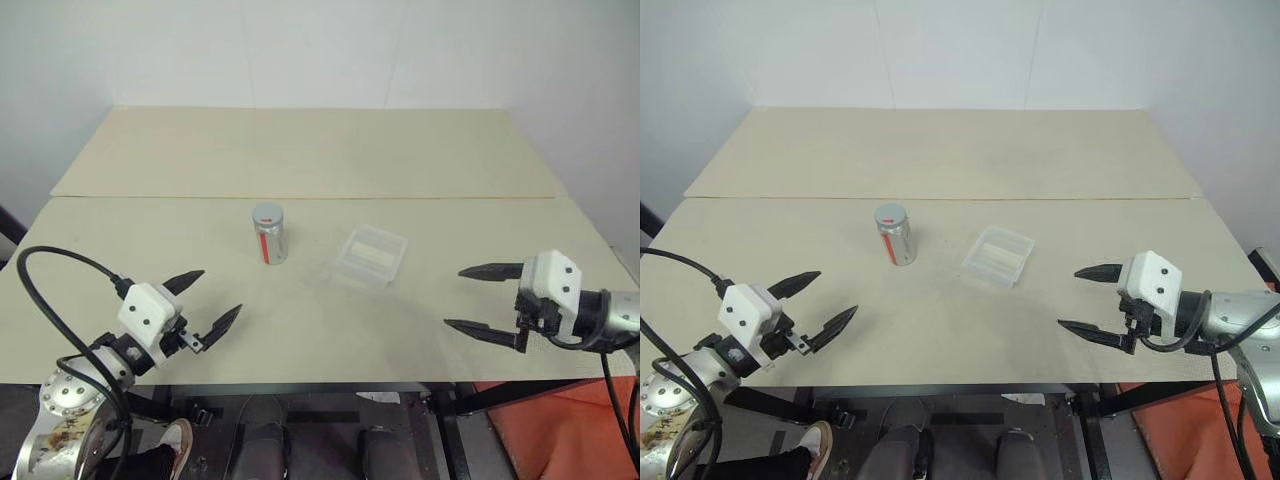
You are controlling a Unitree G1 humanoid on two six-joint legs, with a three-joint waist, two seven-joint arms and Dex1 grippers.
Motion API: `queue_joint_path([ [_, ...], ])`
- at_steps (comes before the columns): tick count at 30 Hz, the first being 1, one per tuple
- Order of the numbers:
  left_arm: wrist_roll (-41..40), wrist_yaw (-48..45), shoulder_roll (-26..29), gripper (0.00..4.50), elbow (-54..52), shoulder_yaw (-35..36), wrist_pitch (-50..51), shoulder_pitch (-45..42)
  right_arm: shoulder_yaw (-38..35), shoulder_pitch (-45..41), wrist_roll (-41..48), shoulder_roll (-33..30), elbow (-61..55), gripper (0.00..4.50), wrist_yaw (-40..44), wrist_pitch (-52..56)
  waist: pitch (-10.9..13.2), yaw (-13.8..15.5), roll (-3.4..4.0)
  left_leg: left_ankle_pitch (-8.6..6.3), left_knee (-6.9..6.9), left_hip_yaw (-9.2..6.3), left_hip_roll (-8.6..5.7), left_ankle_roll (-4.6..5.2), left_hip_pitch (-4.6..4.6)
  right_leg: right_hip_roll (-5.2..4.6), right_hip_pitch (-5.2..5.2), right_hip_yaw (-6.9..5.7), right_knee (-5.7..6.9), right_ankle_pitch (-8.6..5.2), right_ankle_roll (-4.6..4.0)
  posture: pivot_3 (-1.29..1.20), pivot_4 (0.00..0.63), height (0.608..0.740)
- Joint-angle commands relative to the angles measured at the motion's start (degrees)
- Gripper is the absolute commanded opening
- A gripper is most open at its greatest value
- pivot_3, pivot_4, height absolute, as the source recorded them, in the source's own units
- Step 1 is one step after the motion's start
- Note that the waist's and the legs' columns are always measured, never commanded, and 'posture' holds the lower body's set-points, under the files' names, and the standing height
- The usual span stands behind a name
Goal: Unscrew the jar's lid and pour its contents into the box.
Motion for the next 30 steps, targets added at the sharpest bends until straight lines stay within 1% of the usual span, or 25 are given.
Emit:
queue_joint_path([
  [1, 0.2, 0.5, -0.1, 4.47, -1.7, 0.0, -0.9, -0.9, -1.8, -0.4, 0.9, -0.7, -0.6, 4.5, 0.0, -0.2, 0.0, 0.0, 0.0, 0.0, 0.0, 0.0, 0.0, 0.0, 0.0, 0.0, 0.0, 0.0, 0.0, 0.0, 0.0, 0.0, 0.15, 0.74],
  [9, 1.2, -1.0, 0.8, 4.47, 0.7, -0.3, -1.8, -1.5, -3.0, 2.2, 1.0, -0.1, -2.6, 4.5, -1.6, 0.3, 0.0, 0.0, 0.0, 0.0, 0.0, 0.0, 0.0, 0.0, 0.0, 0.0, 0.0, 0.0, 0.0, 0.0, 0.0, 0.0, 0.15, 0.74],
  [12, 3.2, 1.1, -0.4, 4.47, 1.9, -1.2, -2.6, -3.0, -2.0, 1.9, 0.9, 0.7, -3.5, 4.5, -3.0, 0.3, 0.0, 0.0, 0.0, 0.0, 0.0, 0.0, 0.0, 0.0, 0.0, 0.0, 0.0, 0.0, 0.01, 0.0, 0.0, 0.0, 0.15, 0.74],
  [14, 7.8, 6.4, -4.4, 4.47, 4.8, -2.7, -7.2, -5.2, -0.9, 1.3, -0.4, 1.8, -4.2, 4.5, -4.8, -0.7, 0.0, 0.1, 0.03, 0.0, 0.0, 0.0, -0.01, 0.0, 0.02, 0.0, 0.02, 0.0, 0.0, 0.01, 0.0, 0.0, 0.15, 0.74],
  [18, 10.8, 11.3, -11.6, 4.47, 9.7, -5.6, -12.8, -8.4, 0.8, 0.0, -0.4, 2.6, -4.3, 4.5, -6.0, 0.4, 0.0, 0.4, 0.0, 0.0, 0.02, -0.05, -0.06, 0.0, 0.01, -0.01, 0.07, 0.01, -0.06, 0.05, 0.03, 0.0, 0.15, 0.74],
  [22, 12.9, 15.3, -18.1, 4.47, 12.9, -10.5, -12.1, -12.9, 2.5, -3.0, -0.1, 4.5, -4.9, 4.5, -9.6, 2.0, 0.0, 0.7, -0.01, 0.0, 0.05, -0.06, -0.08, 0.0, 0.01, -0.03, 0.06, 0.02, -0.02, 0.07, 0.04, 0.0, 0.15, 0.74],
  [26, 17.2, 18.8, -21.3, 4.47, 17.3, -14.3, -13.4, -16.7, 3.7, -4.1, -0.7, 5.7, -5.8, 4.5, -11.8, 3.1, 0.0, 1.0, -0.01, 0.01, 0.07, -0.09, -0.12, 0.0, 0.0, -0.02, 0.06, 0.02, -0.02, 0.09, 0.06, 0.0, 0.15, 0.74],
  [30, 19.1, 21.1, -23.1, 4.47, 19.9, -15.7, -14.5, -18.5, 3.9, -3.3, -1.0, 6.0, -7.2, 4.5, -13.3, 3.6, -0.1, 1.2, -0.01, 0.0, 0.06, -0.1, -0.14, 0.01, -0.04, -0.03, 0.05, 0.02, -0.07, 0.09, 0.07, 0.0, 0.15, 0.74],
])
